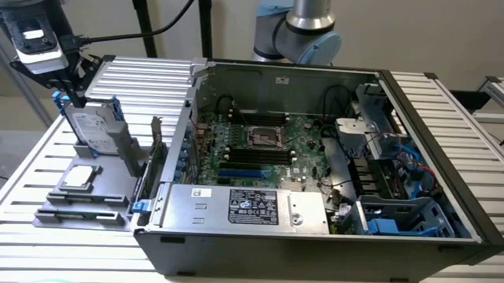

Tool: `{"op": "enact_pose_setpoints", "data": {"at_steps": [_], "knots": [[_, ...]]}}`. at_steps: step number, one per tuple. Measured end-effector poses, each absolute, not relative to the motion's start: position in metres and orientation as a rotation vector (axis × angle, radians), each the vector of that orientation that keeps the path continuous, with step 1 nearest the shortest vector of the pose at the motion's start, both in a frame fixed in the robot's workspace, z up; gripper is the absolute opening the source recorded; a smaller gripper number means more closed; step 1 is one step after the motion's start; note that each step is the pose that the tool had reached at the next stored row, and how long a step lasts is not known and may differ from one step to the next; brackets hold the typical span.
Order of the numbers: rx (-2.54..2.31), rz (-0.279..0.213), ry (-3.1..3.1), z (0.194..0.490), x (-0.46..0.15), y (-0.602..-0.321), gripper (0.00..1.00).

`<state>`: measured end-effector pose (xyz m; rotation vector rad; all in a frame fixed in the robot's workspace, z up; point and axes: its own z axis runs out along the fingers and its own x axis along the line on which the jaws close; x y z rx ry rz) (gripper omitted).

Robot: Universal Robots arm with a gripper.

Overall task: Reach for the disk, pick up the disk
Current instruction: 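Pick up the disk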

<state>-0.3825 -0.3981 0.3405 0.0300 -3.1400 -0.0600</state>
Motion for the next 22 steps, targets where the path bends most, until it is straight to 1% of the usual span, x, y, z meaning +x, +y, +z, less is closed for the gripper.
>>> {"op": "enact_pose_setpoints", "data": {"at_steps": [14, 22], "knots": [[0.028, -0.060, -3.140, 0.349, -0.403, -0.390, 0.11], [0.028, -0.059, -3.140, 0.351, -0.418, -0.373, 0.11]]}}
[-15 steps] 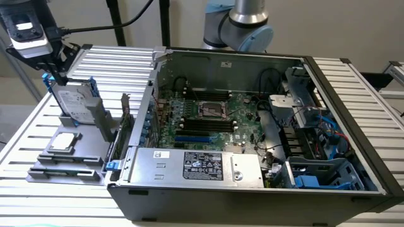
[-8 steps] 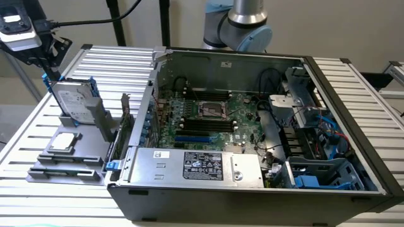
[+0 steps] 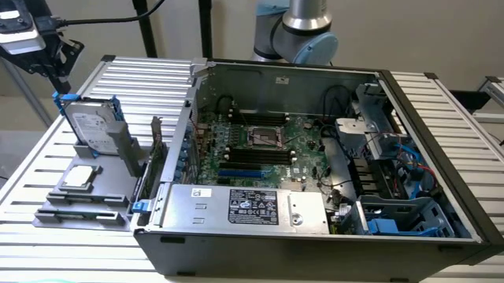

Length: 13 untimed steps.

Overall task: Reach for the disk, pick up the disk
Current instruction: 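Pick up the disk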

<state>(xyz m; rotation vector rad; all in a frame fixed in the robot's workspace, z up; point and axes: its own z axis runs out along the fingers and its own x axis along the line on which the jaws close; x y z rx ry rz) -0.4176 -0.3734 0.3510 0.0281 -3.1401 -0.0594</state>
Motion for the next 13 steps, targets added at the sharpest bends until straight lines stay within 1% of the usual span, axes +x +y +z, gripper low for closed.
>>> {"op": "enact_pose_setpoints", "data": {"at_steps": [3, 13], "knots": [[0.028, -0.058, -3.140, 0.3510, -0.4195, -0.3660, 0.11], [0.028, -0.058, -3.140, 0.3510, -0.4200, -0.3659, 0.11]]}}
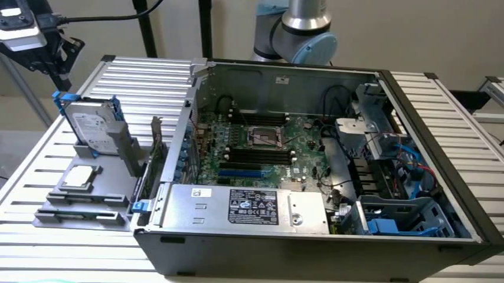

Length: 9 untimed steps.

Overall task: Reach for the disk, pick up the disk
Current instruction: 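Pick up the disk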

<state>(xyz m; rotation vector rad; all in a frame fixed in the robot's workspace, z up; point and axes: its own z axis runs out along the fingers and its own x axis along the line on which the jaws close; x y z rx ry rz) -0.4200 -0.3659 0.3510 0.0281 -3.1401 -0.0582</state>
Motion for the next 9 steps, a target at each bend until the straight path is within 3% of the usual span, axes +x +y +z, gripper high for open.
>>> {"op": "enact_pose_setpoints", "data": {"at_steps": [9], "knots": [[0.187, -0.058, -3.133, 0.3510, -0.4201, -0.3657, 0.11]]}}
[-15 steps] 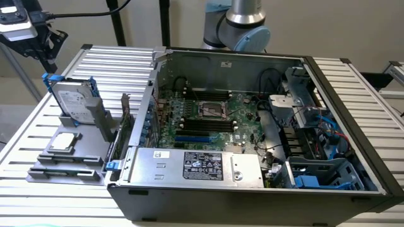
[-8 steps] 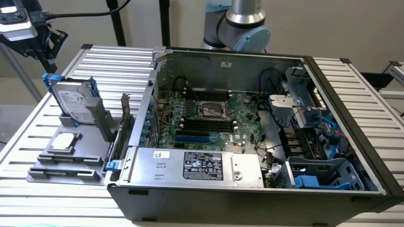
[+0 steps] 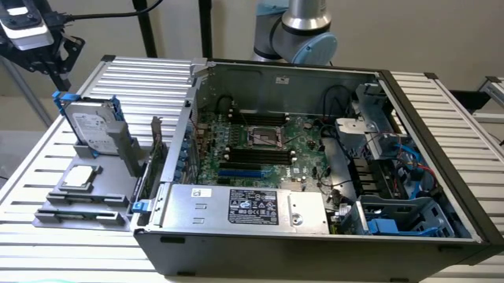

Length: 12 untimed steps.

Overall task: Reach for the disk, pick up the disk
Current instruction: 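Pick up the disk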

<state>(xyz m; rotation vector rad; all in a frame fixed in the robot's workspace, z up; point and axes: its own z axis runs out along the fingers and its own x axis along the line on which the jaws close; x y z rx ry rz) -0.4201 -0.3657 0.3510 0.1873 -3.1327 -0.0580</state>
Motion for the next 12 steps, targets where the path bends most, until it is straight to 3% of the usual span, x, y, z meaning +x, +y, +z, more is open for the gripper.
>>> {"op": "enact_pose_setpoints", "data": {"at_steps": [12], "knots": [[0.527, -0.057, -3.090, 0.3518, -0.4200, -0.3657, 0.11]]}}
